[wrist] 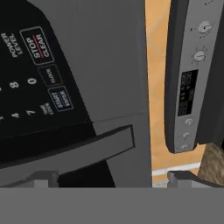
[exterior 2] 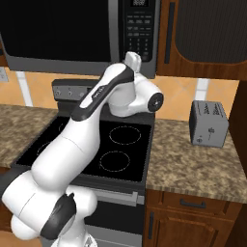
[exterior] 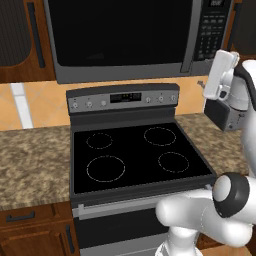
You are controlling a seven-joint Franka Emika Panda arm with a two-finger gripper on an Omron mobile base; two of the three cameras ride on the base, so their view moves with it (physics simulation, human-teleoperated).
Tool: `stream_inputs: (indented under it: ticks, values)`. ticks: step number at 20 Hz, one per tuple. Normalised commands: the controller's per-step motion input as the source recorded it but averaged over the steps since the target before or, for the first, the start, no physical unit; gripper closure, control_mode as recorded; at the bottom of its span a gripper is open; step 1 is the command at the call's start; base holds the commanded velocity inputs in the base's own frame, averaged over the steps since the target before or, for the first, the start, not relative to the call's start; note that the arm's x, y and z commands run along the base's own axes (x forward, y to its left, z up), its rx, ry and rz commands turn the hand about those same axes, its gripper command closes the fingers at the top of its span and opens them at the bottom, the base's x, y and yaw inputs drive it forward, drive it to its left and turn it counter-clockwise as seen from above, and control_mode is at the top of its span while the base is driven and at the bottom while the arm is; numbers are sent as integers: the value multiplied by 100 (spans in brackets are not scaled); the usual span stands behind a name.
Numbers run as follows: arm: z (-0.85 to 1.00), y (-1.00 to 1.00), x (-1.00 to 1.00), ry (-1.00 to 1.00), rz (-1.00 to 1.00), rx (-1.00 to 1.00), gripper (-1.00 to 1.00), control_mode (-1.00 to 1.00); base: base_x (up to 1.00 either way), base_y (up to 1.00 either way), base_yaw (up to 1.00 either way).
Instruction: Open the microwave, place the bowl with waffle inside the microwave, then close the microwave door and turn it on.
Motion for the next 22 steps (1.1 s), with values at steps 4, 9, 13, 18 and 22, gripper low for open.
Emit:
stream_inputs:
  ticks: [4, 9, 13, 18, 22]
  values:
    - [0, -16, 31, 0, -4, 0, -100, -100, 0, 0, 0]
    - [0, -12, 36, 2, -2, 0, -100, -100, 0, 0, 0]
    - [0, -7, 39, 2, 0, 0, -100, -100, 0, 0, 0]
    - [0, -9, 41, 4, 0, 0, -100, -100, 0, 0, 0]
    - [-1, -6, 41, 4, 0, 0, -100, -100, 0, 0, 0]
